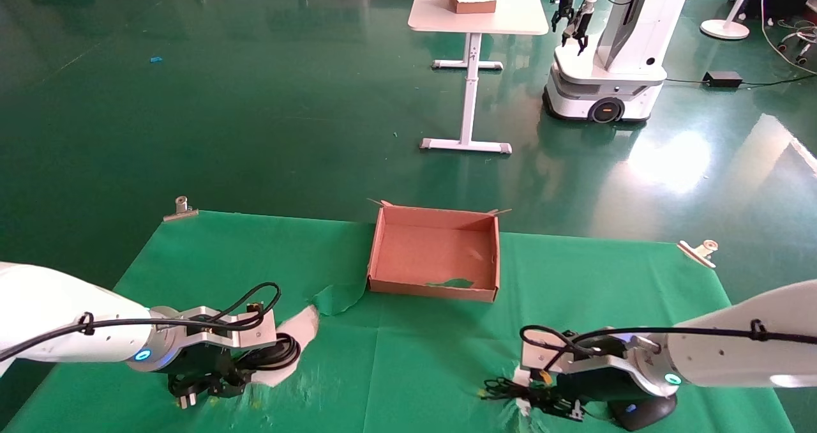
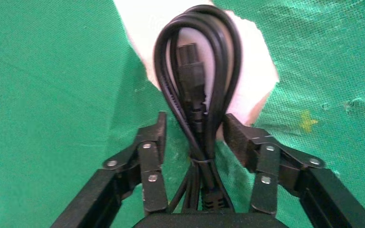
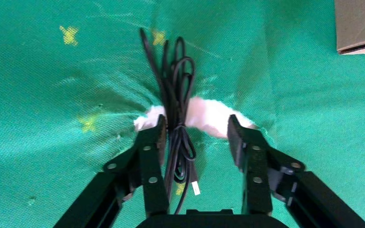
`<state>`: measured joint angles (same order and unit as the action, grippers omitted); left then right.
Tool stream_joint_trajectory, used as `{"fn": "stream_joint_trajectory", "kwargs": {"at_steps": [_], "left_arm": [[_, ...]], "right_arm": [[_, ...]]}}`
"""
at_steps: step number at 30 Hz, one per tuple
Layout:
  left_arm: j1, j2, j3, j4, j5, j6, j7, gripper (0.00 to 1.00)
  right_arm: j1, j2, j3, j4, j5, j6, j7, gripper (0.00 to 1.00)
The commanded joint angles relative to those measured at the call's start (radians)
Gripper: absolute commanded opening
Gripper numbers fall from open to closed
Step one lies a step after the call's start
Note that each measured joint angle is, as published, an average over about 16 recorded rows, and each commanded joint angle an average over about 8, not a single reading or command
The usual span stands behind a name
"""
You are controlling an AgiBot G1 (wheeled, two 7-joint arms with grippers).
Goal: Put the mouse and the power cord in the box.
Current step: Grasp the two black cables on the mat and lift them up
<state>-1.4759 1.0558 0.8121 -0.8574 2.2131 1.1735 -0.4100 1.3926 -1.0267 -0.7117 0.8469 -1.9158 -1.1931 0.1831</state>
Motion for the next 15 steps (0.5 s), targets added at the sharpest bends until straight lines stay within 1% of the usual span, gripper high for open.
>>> {"fn": "stream_joint_trajectory", "kwargs": {"at_steps": [1,15], "left_arm": [[0.0,0.0,0.0,0.0,0.0,0.0,0.0,0.0],[0.0,0.0,0.0,0.0,0.001,0.0,0.0,0.0]], "right_arm": [[0.0,0.0,0.0,0.001,0.0,0.0,0.0,0.0],[-0.001,0.001,0.001,0.003,0.001,-0.001,0.001,0.0]]}}
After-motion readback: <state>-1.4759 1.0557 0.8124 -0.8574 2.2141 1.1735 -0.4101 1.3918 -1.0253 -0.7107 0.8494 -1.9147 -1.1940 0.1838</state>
